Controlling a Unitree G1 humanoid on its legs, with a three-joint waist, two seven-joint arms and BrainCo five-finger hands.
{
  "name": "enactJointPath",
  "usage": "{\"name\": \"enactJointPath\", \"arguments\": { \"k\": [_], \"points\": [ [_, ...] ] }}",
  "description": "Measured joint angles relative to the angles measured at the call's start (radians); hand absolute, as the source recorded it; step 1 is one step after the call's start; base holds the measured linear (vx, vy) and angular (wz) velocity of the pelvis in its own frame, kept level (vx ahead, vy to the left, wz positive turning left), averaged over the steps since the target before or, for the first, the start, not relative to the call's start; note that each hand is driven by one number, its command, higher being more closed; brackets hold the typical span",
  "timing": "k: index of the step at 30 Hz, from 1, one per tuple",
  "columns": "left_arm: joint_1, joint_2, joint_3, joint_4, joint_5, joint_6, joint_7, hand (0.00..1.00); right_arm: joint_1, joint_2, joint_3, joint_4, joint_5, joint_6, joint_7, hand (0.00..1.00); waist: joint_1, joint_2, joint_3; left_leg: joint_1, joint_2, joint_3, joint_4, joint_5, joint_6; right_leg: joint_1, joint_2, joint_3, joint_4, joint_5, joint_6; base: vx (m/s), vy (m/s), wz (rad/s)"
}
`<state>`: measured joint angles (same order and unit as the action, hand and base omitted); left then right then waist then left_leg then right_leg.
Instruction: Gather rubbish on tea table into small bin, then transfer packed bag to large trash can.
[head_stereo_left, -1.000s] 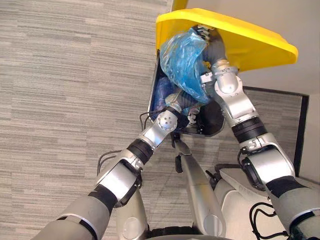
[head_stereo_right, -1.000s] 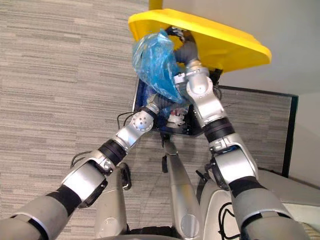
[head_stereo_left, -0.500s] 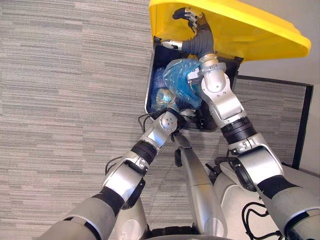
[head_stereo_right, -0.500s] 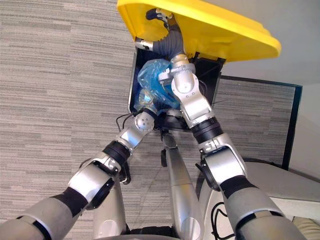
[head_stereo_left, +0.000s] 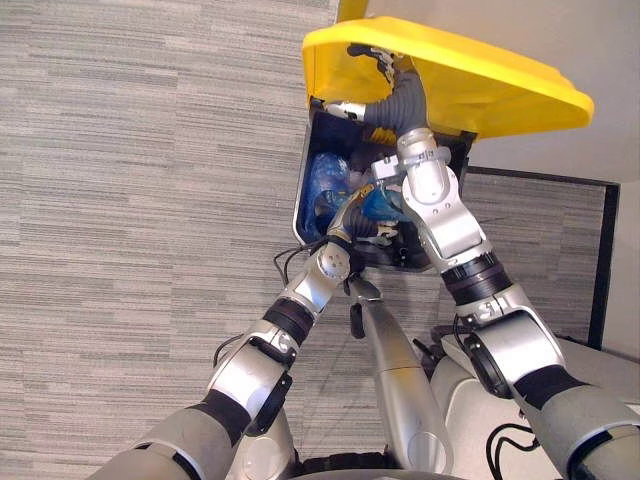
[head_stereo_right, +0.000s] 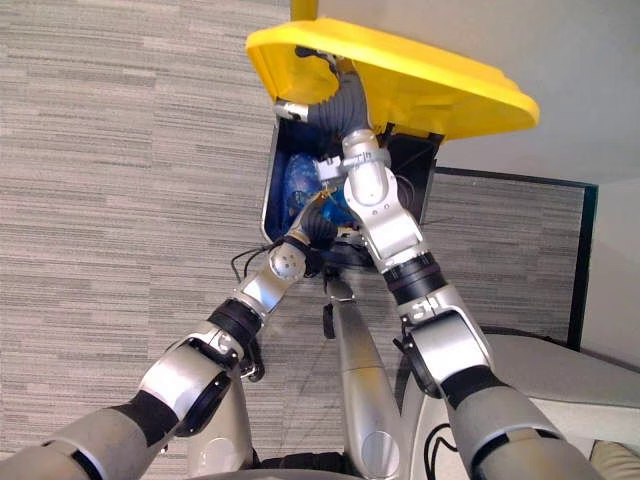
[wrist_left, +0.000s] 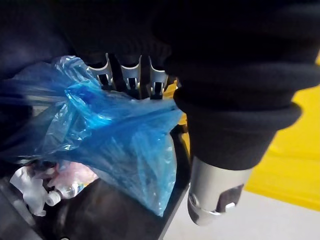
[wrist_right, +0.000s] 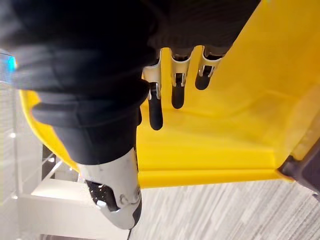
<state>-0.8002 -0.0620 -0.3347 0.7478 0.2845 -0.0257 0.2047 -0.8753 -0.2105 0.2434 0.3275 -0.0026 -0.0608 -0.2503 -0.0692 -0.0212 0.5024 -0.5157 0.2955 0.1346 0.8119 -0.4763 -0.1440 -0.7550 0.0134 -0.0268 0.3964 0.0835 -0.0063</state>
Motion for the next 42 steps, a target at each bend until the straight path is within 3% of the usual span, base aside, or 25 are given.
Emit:
{"name": "enactJointPath", "arguments": {
  "k": [2,6,12,17,22,29,36,37,38,39,40,41,42],
  "points": [
    [0.026,0.012,-0.004,-0.044,-0.022,-0.002,0.017,0.0,0.057,-0.006,-0.002,-0.001,-0.014,0.0,0.005,0.0,0.007,0.0,-0.037,0.011,-0.003,0.003,-0.033,0.024,-0.007,0.006,-0.014,-0.013,0.0,-0.007,-0.002,0.03,-0.099,0.26],
    [0.067,0.04,-0.031,-0.107,-0.072,-0.024,0.016,0.0,0.177,-0.026,-0.037,-0.001,-0.042,0.0,0.022,0.0,0.028,0.0,-0.05,0.08,-0.019,-0.023,-0.094,0.059,-0.022,0.068,-0.034,-0.044,0.008,-0.034,-0.006,0.03,-0.063,0.34],
    [0.246,0.16,-0.043,-0.229,-0.162,-0.077,-0.022,0.0,0.367,-0.072,-0.108,0.058,-0.051,0.001,0.046,0.0,0.03,0.001,-0.083,0.178,-0.057,-0.083,-0.182,0.106,-0.031,0.192,-0.072,-0.098,-0.027,-0.053,0.006,0.0,-0.017,0.37],
    [0.522,0.251,0.066,-0.287,-0.205,-0.092,-0.075,0.0,0.499,-0.081,-0.147,0.099,-0.088,0.001,0.082,0.0,0.04,0.006,-0.112,0.264,-0.064,-0.091,-0.235,0.114,-0.026,0.281,-0.072,-0.107,-0.072,-0.049,0.021,-0.01,0.005,0.08],
    [0.708,0.271,0.201,-0.285,-0.246,-0.1,-0.103,0.0,0.576,-0.079,-0.179,0.144,-0.109,0.001,0.112,0.0,0.057,0.01,-0.134,0.324,-0.071,-0.074,-0.261,0.125,-0.023,0.32,-0.077,-0.098,-0.067,-0.054,0.029,0.02,0.01,-0.04],
    [0.833,0.27,0.415,0.001,-0.255,-0.093,-0.116,0.0,0.65,-0.069,-0.233,0.183,-0.125,0.001,0.147,0.0,0.063,0.021,-0.169,0.425,-0.102,-0.054,-0.277,0.126,-0.005,0.399,-0.093,-0.081,-0.067,-0.057,0.04,-0.02,0.018,-0.05],
    [0.899,0.238,0.465,0.088,-0.255,-0.086,-0.113,0.0,0.735,-0.01,-0.26,0.259,-0.125,0.001,0.157,0.0,0.083,0.001,-0.178,0.454,-0.151,0.011,-0.254,0.137,0.037,0.417,-0.133,-0.029,-0.102,-0.033,0.108,-0.13,0.054,-0.21],
    [0.902,0.229,0.473,0.091,-0.256,-0.087,-0.113,0.0,0.761,0.012,-0.262,0.276,-0.125,0.001,0.165,0.0,0.085,0.003,-0.181,0.453,-0.13,0.024,-0.262,0.148,0.05,0.402,-0.142,-0.045,-0.058,-0.06,0.114,-0.21,-0.047,-0.25],
    [0.91,0.217,0.496,0.118,-0.256,-0.077,-0.113,0.0,0.804,0.066,-0.267,0.318,-0.125,0.005,0.169,0.0,0.08,-0.015,-0.19,0.447,-0.118,0.031,-0.263,0.163,0.041,0.321,-0.158,-0.056,0.255,-0.122,0.04,-0.19,-0.086,-0.21],
    [0.913,0.213,0.496,0.123,-0.256,-0.069,-0.113,0.0,0.83,0.084,-0.273,0.322,-0.125,0.008,0.17,0.0,0.081,-0.017,-0.194,0.448,-0.111,0.03,-0.265,0.166,0.035,0.313,-0.159,-0.057,0.375,-0.15,0.031,-0.14,-0.103,-0.14],
    [0.92,0.212,0.496,0.124,-0.256,-0.064,-0.112,0.0,0.853,0.1,-0.281,0.329,-0.125,0.01,0.17,0.0,0.083,-0.013,-0.195,0.449,-0.104,0.029,-0.269,0.169,0.029,0.315,-0.161,-0.057,0.47,-0.177,0.027,-0.05,-0.136,-0.04],
    [0.935,0.209,0.496,0.123,-0.256,-0.059,-0.111,0.0,0.885,0.121,-0.287,0.338,-0.125,0.016,0.169,0.0,0.083,-0.028,-0.212,0.444,-0.101,0.027,-0.275,0.175,0.019,0.329,-0.176,-0.049,0.577,-0.212,0.028,-0.03,-0.205,-0.05],
    [0.943,0.198,0.496,0.122,-0.256,-0.051,-0.11,0.0,0.92,0.135,-0.295,0.344,-0.125,0.022,0.169,0.0,0.086,-0.048,-0.231,0.431,-0.099,0.022,-0.275,0.179,0.011,0.372,-0.192,-0.016,0.614,-0.299,0.062,-0.03,-0.311,0.09]
  ]
}}
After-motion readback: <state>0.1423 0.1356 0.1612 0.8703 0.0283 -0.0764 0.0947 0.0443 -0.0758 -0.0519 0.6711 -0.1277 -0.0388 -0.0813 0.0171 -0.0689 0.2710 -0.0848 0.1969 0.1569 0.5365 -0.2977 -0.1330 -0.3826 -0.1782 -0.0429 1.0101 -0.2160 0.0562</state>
